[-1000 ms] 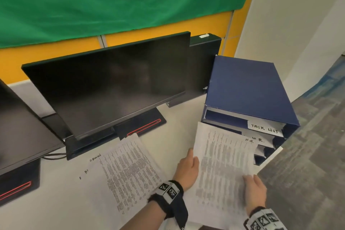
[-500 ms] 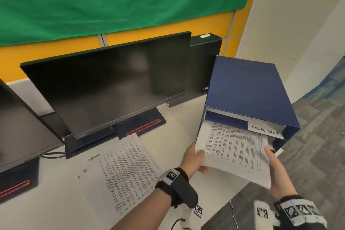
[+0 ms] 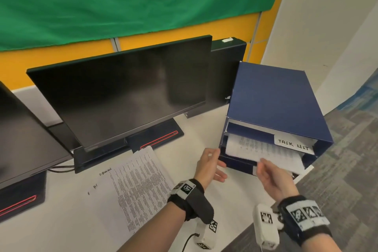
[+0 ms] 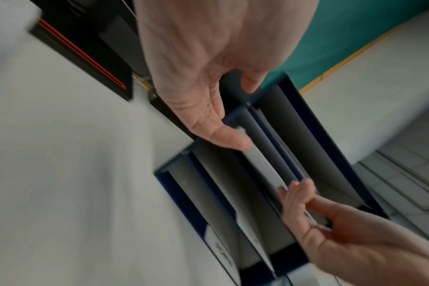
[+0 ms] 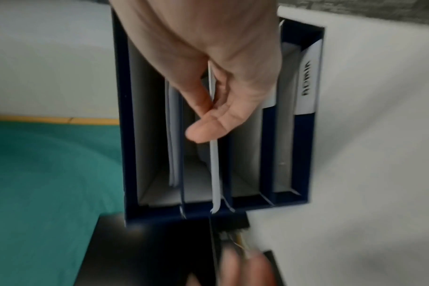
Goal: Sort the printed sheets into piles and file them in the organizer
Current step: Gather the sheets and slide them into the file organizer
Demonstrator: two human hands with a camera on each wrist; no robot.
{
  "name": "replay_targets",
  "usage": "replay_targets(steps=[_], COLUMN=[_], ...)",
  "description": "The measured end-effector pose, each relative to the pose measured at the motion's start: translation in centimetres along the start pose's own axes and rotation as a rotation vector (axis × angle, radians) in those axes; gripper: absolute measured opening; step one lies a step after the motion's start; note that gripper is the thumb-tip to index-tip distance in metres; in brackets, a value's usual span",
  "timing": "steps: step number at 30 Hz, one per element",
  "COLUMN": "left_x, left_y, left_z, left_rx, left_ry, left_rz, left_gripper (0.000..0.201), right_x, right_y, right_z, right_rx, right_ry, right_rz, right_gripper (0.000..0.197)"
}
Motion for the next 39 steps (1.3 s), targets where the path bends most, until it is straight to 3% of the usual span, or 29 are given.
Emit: replay_targets(steps=[2,4,5,7,8,11,12,14,16,21,26,29,32,34,36,37,39], left_x=[-0.9,-2.2,-3.0,-4.7,-5.7,-8.6,-9.6,-11.6,-13.3,-15.9,-15.3,-14.9,-12.7,-9.8,-5.8,-3.9,-0.4], left_y=[0.0,0.3,0.6,1.5,2.0,3.6,4.3,6.0,7.7,9.1,7.2,5.8,5.4,5.7,6.4,7.1,8.2], left_z=[-2.8,-6.2,-8.0,-11.8,-13.8,-20.1,-22.4,-26.3,-28.9,-30.7,-30.5,-27.8,-26.8,-25.7,-24.0,-23.1,-21.6], left_rx=[0.066,0.162,0.218,0.348,0.422,0.694,0.802,0.965,1.045,1.085,0.924,0.707,0.756,0.825,0.827,0.818,0.792], left_ry=[0.036,0.040,0.024,-0.057,-0.121,-0.405,-0.496,-0.563,-0.484,-0.232,-0.158,0.025,-0.027,0.005,-0.001,0.012,-0.019], left_rz=[0.001,0.008,0.015,0.016,0.010,-0.095,-0.190,-0.434,-0.607,-0.728,-0.601,-0.556,-0.444,-0.277,-0.023,0.091,0.294], left_gripper=[0.027,0.021,0.018,0.014,0.013,0.013,0.019,0.039,0.056,0.055,0.059,0.054,0.048,0.050,0.037,0.031,0.025], right_x=[-1.7,-2.1,-1.9,-1.0,-0.3,4.1,6.3,11.1,15.3,21.7,22.7,22.7,20.9,18.6,16.3,15.0,12.4], right_y=[-1.0,-2.2,-2.8,-3.0,-2.5,-0.6,-0.2,0.6,1.5,2.9,5.7,6.1,5.9,5.7,5.3,5.4,5.8], right_z=[1.2,3.2,3.7,4.9,5.7,8.2,8.7,9.6,10.3,13.1,15.5,15.1,14.2,14.3,14.9,15.5,17.2], right_rx=[0.095,0.016,-0.026,-0.107,-0.150,-0.303,-0.328,-0.386,-0.462,-0.646,-0.726,-0.760,-0.704,-0.649,-0.581,-0.567,-0.568], right_ry=[-0.207,-0.433,-0.470,-0.421,-0.328,-0.069,0.035,0.302,0.625,1.114,1.226,1.225,1.107,1.009,0.894,0.827,0.706], right_rz=[0.026,0.053,0.039,0.087,0.079,0.087,0.104,0.152,0.189,0.174,0.214,0.182,0.068,-0.045,-0.099,-0.115,-0.149], right_gripper=[0.030,0.032,0.040,0.078,0.079,0.023,0.021,0.024,0.029,0.057,0.056,0.055,0.044,0.019,0.010,0.009,0.023])
Point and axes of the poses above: each hand's wrist, its own y-axis away from the middle knuckle, its own z-axis out of the palm, x = y × z, the point moved 8 cm from there along -y, towards the middle knuckle, and after that the axes turned 11 degrees about -z, right-handed, at the moved point
